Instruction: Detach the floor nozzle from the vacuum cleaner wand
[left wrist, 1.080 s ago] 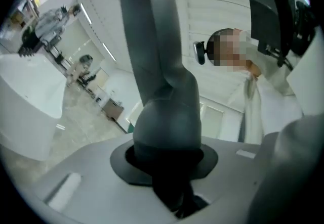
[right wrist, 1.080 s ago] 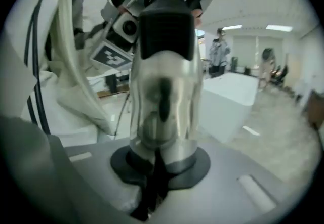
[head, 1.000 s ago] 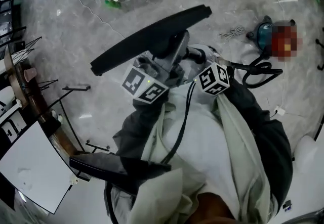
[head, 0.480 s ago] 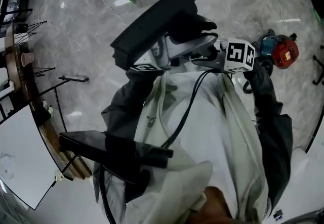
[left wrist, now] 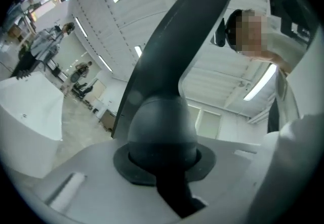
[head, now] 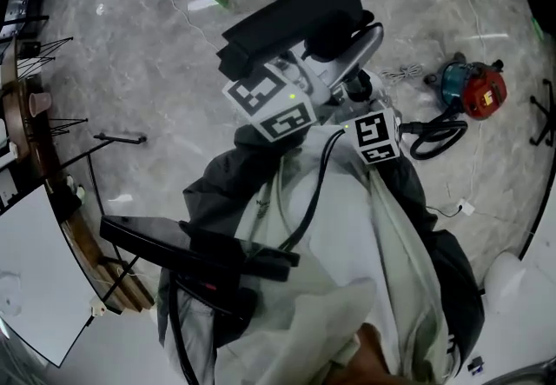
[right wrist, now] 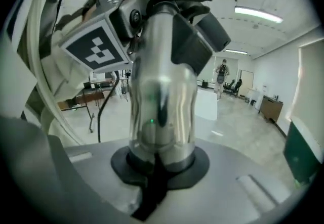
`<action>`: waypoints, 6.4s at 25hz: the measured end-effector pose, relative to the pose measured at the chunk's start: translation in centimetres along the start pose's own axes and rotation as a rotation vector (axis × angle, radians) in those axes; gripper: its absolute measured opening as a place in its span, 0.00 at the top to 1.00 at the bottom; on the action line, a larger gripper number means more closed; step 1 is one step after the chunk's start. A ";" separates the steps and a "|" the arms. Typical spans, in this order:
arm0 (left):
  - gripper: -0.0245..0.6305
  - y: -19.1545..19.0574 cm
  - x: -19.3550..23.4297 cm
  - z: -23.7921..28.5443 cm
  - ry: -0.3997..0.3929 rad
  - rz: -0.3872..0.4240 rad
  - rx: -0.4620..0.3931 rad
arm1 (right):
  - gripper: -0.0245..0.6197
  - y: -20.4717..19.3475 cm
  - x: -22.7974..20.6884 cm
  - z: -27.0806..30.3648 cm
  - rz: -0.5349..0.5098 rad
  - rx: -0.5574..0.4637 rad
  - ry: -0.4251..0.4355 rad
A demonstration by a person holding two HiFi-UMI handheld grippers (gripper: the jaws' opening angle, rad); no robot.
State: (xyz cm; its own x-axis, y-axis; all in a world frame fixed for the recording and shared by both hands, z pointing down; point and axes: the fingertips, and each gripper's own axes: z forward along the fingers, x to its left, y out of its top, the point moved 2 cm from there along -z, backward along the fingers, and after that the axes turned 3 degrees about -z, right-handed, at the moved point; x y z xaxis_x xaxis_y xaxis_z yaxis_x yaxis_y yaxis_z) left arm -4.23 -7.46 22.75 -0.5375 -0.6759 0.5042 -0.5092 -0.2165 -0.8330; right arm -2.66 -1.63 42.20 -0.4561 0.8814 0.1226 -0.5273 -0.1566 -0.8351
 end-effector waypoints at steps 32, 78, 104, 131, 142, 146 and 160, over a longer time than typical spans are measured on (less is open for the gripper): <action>0.85 -1.6 -6.5 0.5 -0.557 0.023 -0.056 | 0.90 -1.7 2.5 -5.5 -0.099 -0.028 0.805; 0.83 -5.5 -4.0 -2.7 -0.364 -0.046 -0.095 | 0.90 -5.8 4.1 -4.0 -0.115 0.086 0.661; 0.85 -2.2 -5.1 -2.3 -0.358 -0.007 -0.096 | 0.90 -1.6 3.6 -3.8 -0.064 0.000 0.451; 0.85 -2.4 -1.5 -1.6 0.150 -0.025 -0.076 | 0.90 -2.1 0.8 -3.1 -0.053 0.051 -0.028; 0.85 -1.8 -10.5 -2.3 -0.641 -0.016 -0.099 | 0.90 -0.1 5.7 -9.8 -0.044 -0.067 0.945; 0.85 -1.6 -8.5 -1.2 -0.513 -0.035 -0.103 | 0.90 -0.7 4.6 -8.3 -0.049 -0.038 0.862; 0.85 -1.6 -8.9 -2.1 -0.449 0.013 -0.066 | 0.90 -0.4 4.6 -6.9 -0.098 -0.081 0.496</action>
State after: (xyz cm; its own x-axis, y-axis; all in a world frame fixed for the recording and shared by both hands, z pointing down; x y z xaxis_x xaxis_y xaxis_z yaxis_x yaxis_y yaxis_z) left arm -0.01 0.37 20.02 -0.2069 -0.9199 0.3332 -0.5537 -0.1707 -0.8150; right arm 0.35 5.59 39.37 -0.0013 0.9987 -0.0504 -0.4840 -0.0447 -0.8739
